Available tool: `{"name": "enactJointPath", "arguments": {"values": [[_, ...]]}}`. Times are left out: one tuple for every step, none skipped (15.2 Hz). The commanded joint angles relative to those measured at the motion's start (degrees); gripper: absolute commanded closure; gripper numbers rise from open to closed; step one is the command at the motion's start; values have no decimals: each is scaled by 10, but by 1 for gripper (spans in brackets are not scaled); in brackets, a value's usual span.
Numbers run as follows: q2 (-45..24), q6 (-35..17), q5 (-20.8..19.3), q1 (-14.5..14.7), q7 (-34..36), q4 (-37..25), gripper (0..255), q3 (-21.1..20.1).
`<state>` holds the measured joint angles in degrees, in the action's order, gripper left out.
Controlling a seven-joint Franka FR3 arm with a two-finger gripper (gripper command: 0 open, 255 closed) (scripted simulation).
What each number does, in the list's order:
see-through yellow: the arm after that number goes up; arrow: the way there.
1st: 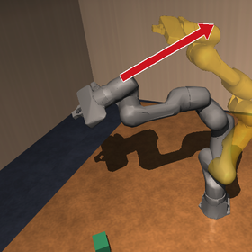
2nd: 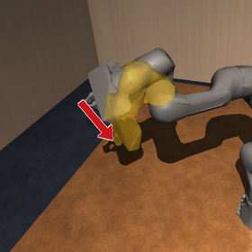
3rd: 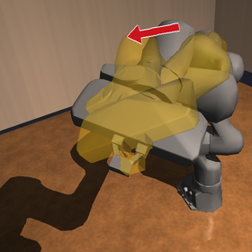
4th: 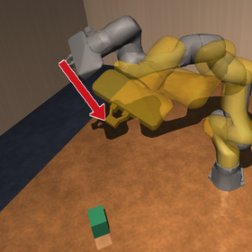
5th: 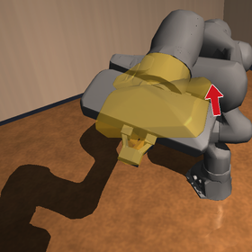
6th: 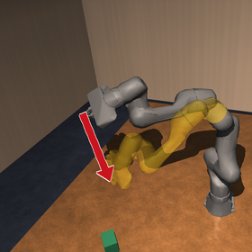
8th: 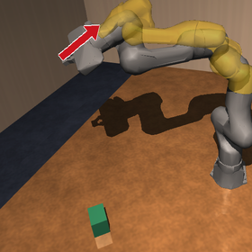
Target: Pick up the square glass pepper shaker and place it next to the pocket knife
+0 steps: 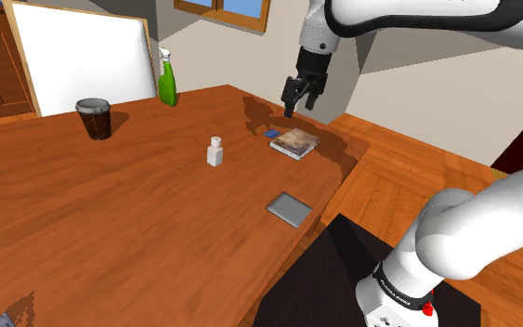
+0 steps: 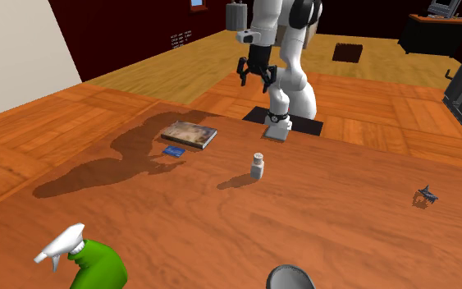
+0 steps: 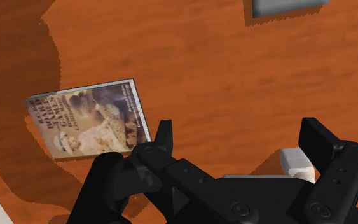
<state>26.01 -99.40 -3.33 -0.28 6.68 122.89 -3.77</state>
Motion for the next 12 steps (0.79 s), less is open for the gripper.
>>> {"name": "enactJointPath", "arguments": {"values": [[-55, -11, 3, 2, 14, -30, 0, -8], [-78, -13, 5, 3, 20, -45, 0, -12], [-102, -15, 6, 4, 27, -61, 0, -16], [-126, -16, 7, 5, 33, -77, 0, -19], [-150, -16, 8, 6, 39, -94, 0, -23], [-174, -16, 8, 8, 46, -112, 0, -26], [-199, -15, 9, 10, 52, -131, 0, -29], [-223, -13, 9, 12, 58, -150, 0, -31], [-248, -11, 9, 14, 64, -171, 0, -34], [-273, -9, 9, 16, 70, -192, 0, -36], [-298, -5, 8, 18, 76, -214, 0, -38], [-323, -1, 8, 20, 81, -237, 0, -40]]}}
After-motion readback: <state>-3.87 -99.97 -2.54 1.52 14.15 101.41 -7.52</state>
